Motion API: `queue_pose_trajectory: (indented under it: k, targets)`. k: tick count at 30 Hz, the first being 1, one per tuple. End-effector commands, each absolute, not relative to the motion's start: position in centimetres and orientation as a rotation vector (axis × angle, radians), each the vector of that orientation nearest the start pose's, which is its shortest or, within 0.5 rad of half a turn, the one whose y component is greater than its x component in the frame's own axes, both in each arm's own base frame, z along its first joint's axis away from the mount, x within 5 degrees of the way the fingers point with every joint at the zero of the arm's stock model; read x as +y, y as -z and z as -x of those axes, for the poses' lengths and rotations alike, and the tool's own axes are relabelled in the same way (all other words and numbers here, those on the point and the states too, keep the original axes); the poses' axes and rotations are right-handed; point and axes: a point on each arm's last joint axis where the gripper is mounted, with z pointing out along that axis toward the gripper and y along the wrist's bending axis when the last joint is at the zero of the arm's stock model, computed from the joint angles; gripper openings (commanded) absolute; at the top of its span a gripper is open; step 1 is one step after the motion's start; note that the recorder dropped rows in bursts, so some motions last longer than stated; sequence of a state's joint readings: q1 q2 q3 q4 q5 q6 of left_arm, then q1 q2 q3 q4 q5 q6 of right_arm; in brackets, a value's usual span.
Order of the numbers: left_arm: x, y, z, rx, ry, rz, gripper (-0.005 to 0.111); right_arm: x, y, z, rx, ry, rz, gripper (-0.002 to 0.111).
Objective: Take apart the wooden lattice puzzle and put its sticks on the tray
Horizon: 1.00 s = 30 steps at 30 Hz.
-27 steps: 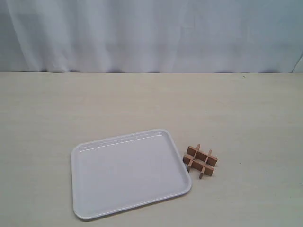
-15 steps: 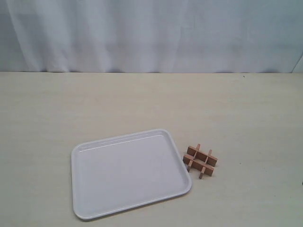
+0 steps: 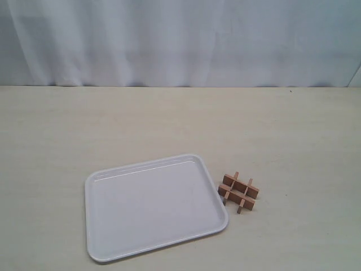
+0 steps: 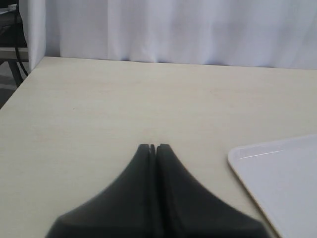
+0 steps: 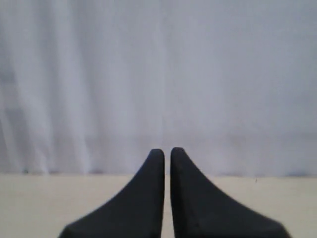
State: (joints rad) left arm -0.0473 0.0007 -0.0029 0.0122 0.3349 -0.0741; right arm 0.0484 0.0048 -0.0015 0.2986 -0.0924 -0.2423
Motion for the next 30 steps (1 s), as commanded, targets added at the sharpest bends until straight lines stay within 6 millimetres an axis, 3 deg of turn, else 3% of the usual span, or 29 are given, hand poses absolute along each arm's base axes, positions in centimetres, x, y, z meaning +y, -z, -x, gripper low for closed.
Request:
queue_pose_trajectory:
  k: [1,3,8,19,24,28,30]
  targets:
    - [-0.2,-18.4,-5.4,1.808,0.076,0.014,0.000,-0.8,-24.4,-4.7,1.121,-0.029,-0.100,0.005]
    - [-0.2,-18.4,-5.4,1.808,0.076,0.014,0.000,-1.0,-25.1,-4.4,1.037,-0.076,-0.152,0.005]
    - [-0.2,-18.4,-5.4,1.808,0.076,0.014,0.000,-1.1,-25.5,-4.1,0.930,-0.449,-0.362,0.005]
    - [-0.2,-18.4,-5.4,1.808,0.076,0.014,0.000,-1.2,-25.6,-4.3,0.944,-0.567,-0.452,0.005]
    - [-0.2,-18.4,-5.4,1.808,0.076,0.014,0.000,-0.6,-30.8,-6.0,1.123,-0.344,-0.296,0.005]
    - [-0.2,-18.4,-5.4,1.808,0.076,0.014,0.000,0.2,-35.0,-10.0,1.361,-0.132,-0.090,0.005]
    - [-0.2,-18.4,-5.4,1.808,0.076,0.014,0.000,0.7,-36.1,-12.5,1.503,-0.067,0.020,0.005]
